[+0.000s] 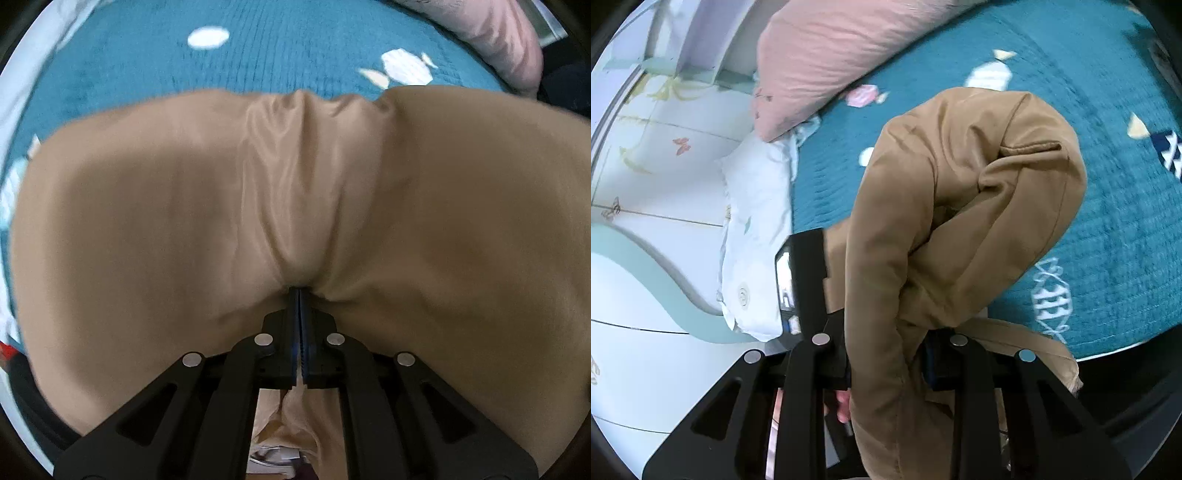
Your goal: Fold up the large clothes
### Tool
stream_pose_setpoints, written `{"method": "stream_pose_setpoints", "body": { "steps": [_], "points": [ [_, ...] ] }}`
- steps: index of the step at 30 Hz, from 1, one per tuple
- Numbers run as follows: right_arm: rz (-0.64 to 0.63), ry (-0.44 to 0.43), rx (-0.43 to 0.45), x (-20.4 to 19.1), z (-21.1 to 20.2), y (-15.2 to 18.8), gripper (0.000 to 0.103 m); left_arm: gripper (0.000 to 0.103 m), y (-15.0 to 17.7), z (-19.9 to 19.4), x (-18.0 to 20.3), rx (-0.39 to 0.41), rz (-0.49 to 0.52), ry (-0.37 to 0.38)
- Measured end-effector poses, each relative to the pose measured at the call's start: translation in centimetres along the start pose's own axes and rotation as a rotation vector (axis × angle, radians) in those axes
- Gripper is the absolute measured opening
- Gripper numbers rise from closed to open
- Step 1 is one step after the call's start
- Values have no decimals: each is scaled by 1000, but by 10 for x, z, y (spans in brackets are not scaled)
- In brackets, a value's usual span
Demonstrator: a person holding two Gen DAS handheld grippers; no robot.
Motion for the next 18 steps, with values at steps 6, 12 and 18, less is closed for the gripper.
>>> {"method": "stream_pose_setpoints", "body": {
  "steps": [6, 12, 18],
  "points": [
    [-83, 29, -19, -48, 9, 0, 25, 3, -1, -33, -34, 32, -59, 36],
    [-215, 78, -90, -104, 49, 15, 26, 3, 8, -64, -86, 77, -143, 44],
    [-306, 151, -201, -139, 126, 32, 29, 4, 25, -84, -151, 101, -251, 16]
  ]
}}
Point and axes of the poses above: each gripper's, at about its wrist camera, not at the fingertips, and z roughly the way its jaws point, x to its right, y to its underside, the point moved 4 cm from there along z, roughly the way its jaws point, and after that the axes turned 7 degrees about x, right-handed, at the moved point
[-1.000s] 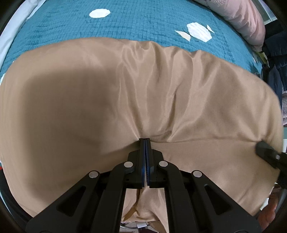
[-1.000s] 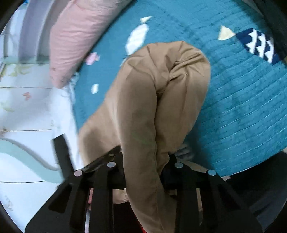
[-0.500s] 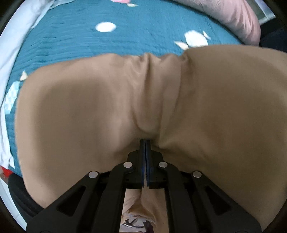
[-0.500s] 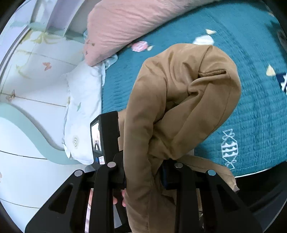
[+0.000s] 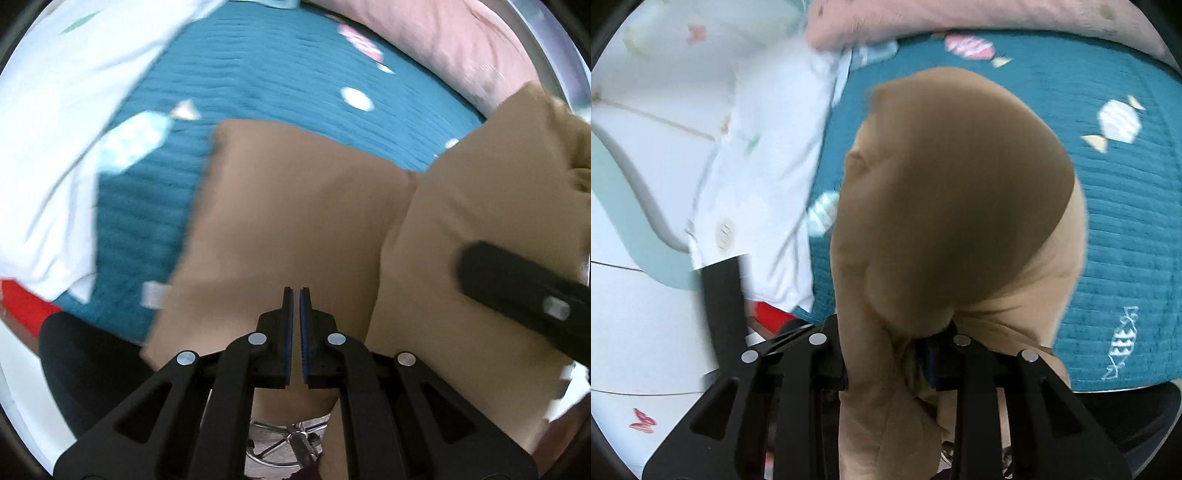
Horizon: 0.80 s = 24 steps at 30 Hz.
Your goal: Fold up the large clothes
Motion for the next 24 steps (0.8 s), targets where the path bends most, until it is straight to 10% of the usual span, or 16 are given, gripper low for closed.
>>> {"method": "stream_pose_setpoints", "body": {
  "steps": [13, 16, 24],
  "points": [
    [-36, 35, -197, -39, 127, -12, 68, 4, 14, -19, -106, 12, -203, -39],
    [3, -41, -214, -47, 120, -13, 86, 4, 15, -23, -111, 19, -216, -27],
    [11, -186, -123, -59, 44, -25, 86, 9, 14, -31, -104, 35, -207, -13]
  ]
}}
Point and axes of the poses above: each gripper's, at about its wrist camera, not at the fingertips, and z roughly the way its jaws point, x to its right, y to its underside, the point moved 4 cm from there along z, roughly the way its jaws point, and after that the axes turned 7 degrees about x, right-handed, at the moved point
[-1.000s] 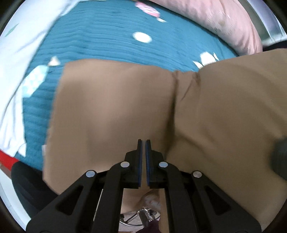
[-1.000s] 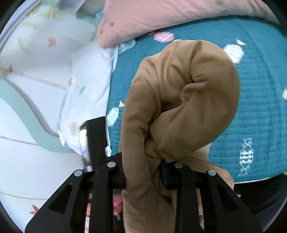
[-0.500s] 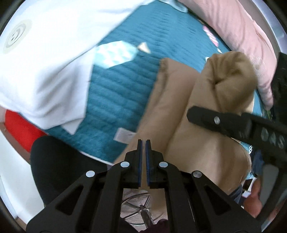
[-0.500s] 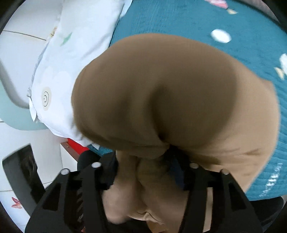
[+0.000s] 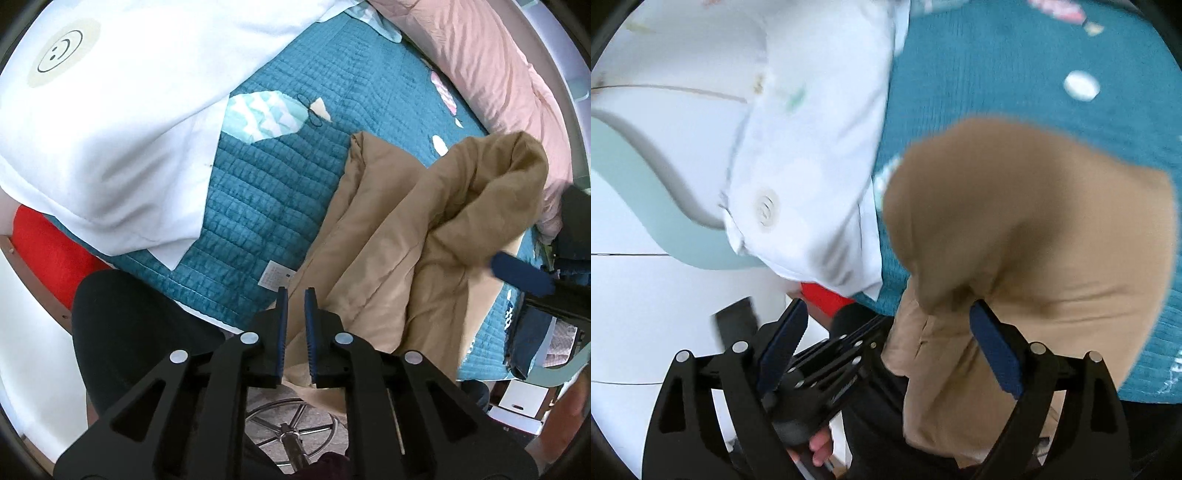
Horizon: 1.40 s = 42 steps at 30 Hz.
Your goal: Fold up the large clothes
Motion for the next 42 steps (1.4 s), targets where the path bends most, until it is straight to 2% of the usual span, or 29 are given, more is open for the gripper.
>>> {"method": "stream_pose_setpoints", "body": {
  "steps": [2, 4, 6, 8, 11, 13, 15, 17, 19, 21, 25, 28, 32, 34, 37, 42],
  "points": [
    [-30, 11, 74, 1, -30, 6, 86, 9, 0, -2, 1, 6, 4, 1],
    [-43, 63, 125, 10, -49, 12, 83, 9, -1, -4, 2, 10, 8, 3],
    [-21, 81, 111, 17, -49, 24, 65, 9, -2, -5, 2, 12, 4, 8],
    [32, 71, 30, 30, -26, 39, 25, 9, -2, -8, 1, 15, 3, 11],
    [93, 37, -73, 43, 15, 56, 9, 9, -3, -11, 0, 21, 2, 13],
    [67, 39, -114, 32, 41, 63, 9, 9, -2, -14, -2, 23, 4, 10],
    [-5, 108, -112, 18, 62, 60, 9, 9, -2, -17, -4, 27, 5, 12],
    [25, 138, -121, 24, 82, 52, 9, 10, -1, -18, -5, 26, 6, 14],
    [56, 127, -136, 28, 90, 48, 9, 10, 0, -19, -5, 25, 12, 19],
    [43, 122, -126, 24, 78, 47, 10, 10, 3, -19, 1, 20, 28, 34],
    [-22, 98, -20, 8, 26, 35, 12, 9, 9, -14, 20, 6, 74, 64],
    [-46, 145, 66, 4, -9, 17, 12, 10, 13, -8, 33, -3, 108, 65],
    [-23, 174, 158, 5, -38, -5, 12, 10, 17, 7, 36, -27, 136, 35],
    [-24, 203, 171, 14, -42, -17, 12, 10, 17, 27, 25, -66, 101, -9],
    [11, 184, 107, 27, -11, -31, 11, 10, 16, 43, 15, -69, 92, -39],
    [6, 290, 64, 37, 46, -49, 11, 9, 12, 47, 17, -40, 139, -108]
  ]
}}
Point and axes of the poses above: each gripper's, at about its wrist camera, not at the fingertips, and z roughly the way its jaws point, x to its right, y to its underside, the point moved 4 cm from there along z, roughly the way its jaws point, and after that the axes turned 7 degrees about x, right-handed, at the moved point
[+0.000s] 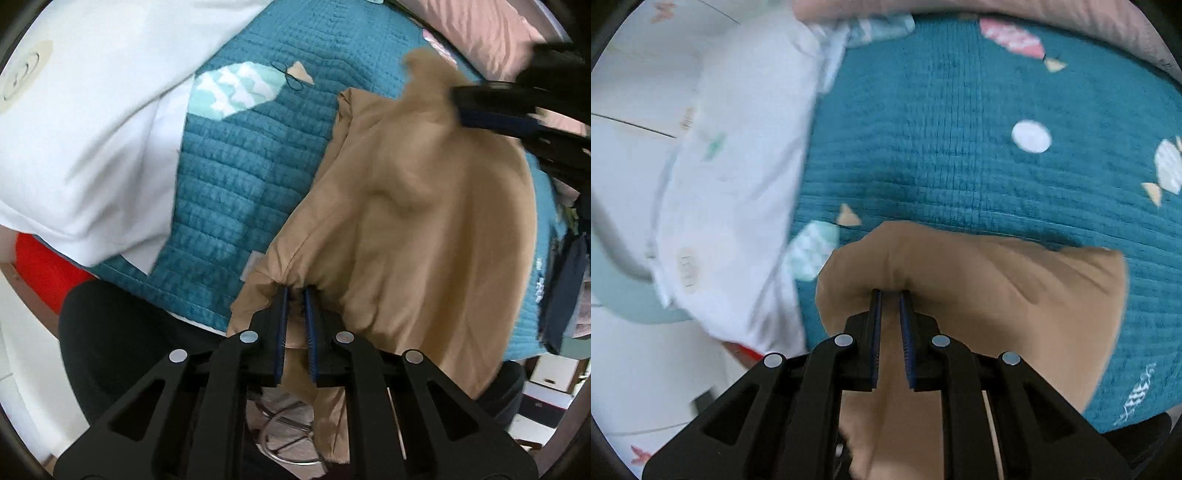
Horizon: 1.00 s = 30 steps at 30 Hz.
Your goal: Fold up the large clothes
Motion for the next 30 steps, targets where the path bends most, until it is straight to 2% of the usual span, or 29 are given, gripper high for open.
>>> {"method": "stream_pose_setpoints", "body": {
  "steps": [3, 8, 13, 14, 16, 21, 26, 30],
  "points": [
    [19, 28, -14, 5, 32, -6, 6, 9, -2, 6, 0, 13, 15, -44],
    [38, 16, -11, 11, 36, -5, 6, 9, -5, 9, 1, 3, 13, -44],
    [18, -62, 18, 6, -11, 0, 6, 10, -9, 0, -9, -29, -50, 12],
    [22, -70, 34, 8, -23, 2, 11, 10, -10, -4, -12, -34, -70, 21],
    [32, -93, 70, 17, -45, 6, 12, 10, -14, -14, -15, -30, -102, 34],
    [39, -69, 144, 41, -82, 17, 12, 10, -17, -44, -7, 39, -65, -2],
    [82, -31, 131, 76, -95, 48, 12, 10, -25, -76, 13, 118, -19, -20],
    [117, -33, 90, 91, -87, 72, 12, 10, -25, -87, 40, 119, 34, 69]
  ]
}}
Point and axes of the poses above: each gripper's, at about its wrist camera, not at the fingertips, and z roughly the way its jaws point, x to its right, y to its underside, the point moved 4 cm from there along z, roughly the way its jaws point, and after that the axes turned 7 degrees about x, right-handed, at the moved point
